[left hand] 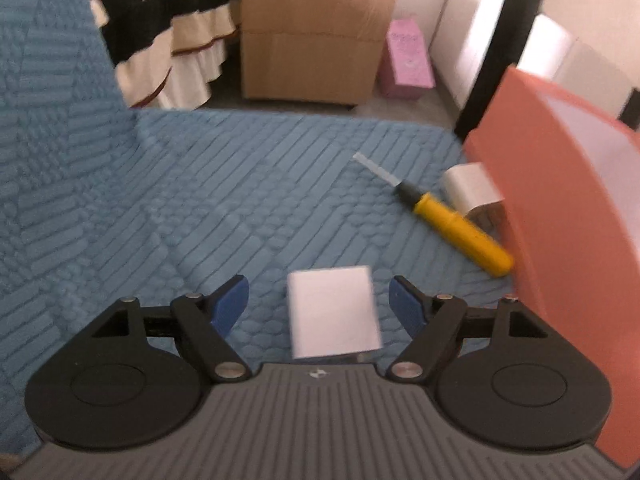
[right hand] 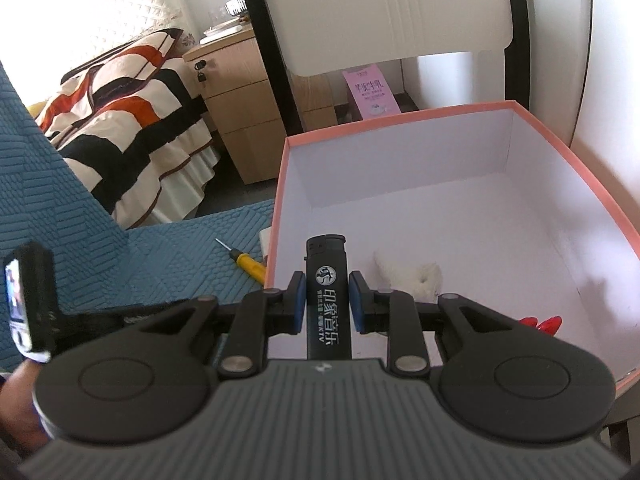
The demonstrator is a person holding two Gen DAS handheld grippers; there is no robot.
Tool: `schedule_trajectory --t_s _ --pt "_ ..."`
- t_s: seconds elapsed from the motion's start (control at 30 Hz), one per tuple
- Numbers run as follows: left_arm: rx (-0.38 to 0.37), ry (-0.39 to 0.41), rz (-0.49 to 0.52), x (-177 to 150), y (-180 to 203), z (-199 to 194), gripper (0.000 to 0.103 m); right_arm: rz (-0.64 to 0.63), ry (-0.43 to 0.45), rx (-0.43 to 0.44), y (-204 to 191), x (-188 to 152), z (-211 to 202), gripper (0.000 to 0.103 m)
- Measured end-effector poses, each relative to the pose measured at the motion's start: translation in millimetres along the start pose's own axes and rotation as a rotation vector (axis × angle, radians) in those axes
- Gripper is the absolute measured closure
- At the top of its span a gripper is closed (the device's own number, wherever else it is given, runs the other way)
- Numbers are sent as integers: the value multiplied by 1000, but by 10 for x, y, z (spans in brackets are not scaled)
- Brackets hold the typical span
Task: Organize rigid objects
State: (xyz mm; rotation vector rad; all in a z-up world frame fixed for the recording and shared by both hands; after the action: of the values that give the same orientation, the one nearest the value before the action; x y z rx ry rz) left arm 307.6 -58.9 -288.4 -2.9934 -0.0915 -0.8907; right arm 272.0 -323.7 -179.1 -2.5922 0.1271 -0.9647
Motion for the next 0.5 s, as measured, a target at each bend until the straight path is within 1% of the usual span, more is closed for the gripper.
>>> schedule_trajectory --t_s 0.1,0.2,0.3,0.33,0.4,0.43,0.5 --pt "-14 -31 -26 -59 -28 53 22 0 -5 2 3 -15 14 77" --pt "-59 -72 -56 -103 -31 121 23 1 -9 -1 13 -26 32 77" --pt "-32 -75 -42 -118 -25 171 25 1 -15 -6 21 -30 47 77" --pt "-28 -69 -34 -113 -8 171 27 -1 -16 -5 21 -22 50 77" --pt "-28 -58 -15 -104 32 168 37 0 -14 -8 25 -24 45 77" --pt "-29 -55 -11 -101 44 160 45 2 -13 -12 27 -11 46 77" --pt "-23 -59 -10 -97 51 145 46 7 -10 -17 50 -6 39 77"
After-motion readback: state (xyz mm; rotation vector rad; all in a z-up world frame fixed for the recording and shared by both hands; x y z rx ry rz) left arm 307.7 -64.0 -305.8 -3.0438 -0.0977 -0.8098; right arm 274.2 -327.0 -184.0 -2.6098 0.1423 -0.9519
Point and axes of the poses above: each gripper's, at about its wrist camera, not at the fingertips, and z roughly the way its jaws point, y to its right, x to its top, the point moved 6 cm from there along z, roughly the way its jaws point, and after that the axes turned 10 degrees about z, right-handed, at the moved point
